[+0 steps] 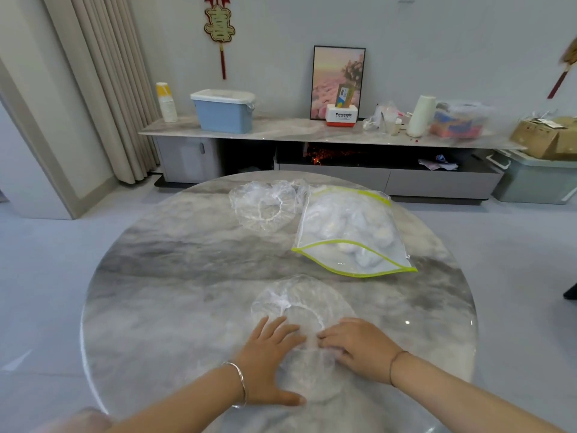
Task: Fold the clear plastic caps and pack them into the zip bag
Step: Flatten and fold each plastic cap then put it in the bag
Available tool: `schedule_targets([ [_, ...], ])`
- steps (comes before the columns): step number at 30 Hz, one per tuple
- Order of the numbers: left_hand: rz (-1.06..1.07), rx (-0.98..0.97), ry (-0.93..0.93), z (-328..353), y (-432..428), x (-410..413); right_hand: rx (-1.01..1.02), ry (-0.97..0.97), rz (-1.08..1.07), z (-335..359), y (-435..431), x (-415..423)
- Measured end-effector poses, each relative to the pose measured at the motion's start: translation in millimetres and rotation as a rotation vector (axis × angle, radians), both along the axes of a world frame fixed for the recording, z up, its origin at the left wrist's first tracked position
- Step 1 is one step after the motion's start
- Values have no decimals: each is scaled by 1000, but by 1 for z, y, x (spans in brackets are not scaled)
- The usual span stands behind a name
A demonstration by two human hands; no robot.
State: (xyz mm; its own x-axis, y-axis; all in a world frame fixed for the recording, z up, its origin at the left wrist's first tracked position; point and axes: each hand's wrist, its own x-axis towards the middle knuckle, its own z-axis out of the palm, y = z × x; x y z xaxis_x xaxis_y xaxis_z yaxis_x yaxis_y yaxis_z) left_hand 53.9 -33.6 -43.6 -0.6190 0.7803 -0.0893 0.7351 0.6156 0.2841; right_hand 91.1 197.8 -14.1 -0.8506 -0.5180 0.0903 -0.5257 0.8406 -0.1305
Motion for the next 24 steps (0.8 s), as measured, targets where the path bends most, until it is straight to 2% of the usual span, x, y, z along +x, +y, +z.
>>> schedule_targets([
  [2, -4, 80, 143, -1, 0, 4, -246, -183, -186, -1, 0, 5],
  [4, 87, 245, 131, -3, -1, 7, -572, -341, -347, -1, -3, 8],
  [6, 196, 365, -15, 1, -1, 6, -798, -427, -446, -2, -5, 7],
  [9, 356, 491, -251, 8, -5, 2, -899, -516, -480, -4, -1, 2],
  [11, 437, 541, -299, 9, -8, -4, -876, -539, -481, -10, 1, -1],
  [15, 544, 530, -381, 2, -11, -14, -968, -448, -611, -19, -2, -9],
  [19, 622, 536, -347, 1, -11, -21, -943, -418, -703, -18, -7, -14],
  [21, 616, 465, -281, 3, -13, -23, -848, -390, -732, -21, -9, -15],
  [22, 593, 412, -220, 2, -14, -24, -733, -329, -737, -21, -9, -14],
  [24, 540, 334, 0, 1, -14, -25, -501, -79, -685, -23, -9, -12],
])
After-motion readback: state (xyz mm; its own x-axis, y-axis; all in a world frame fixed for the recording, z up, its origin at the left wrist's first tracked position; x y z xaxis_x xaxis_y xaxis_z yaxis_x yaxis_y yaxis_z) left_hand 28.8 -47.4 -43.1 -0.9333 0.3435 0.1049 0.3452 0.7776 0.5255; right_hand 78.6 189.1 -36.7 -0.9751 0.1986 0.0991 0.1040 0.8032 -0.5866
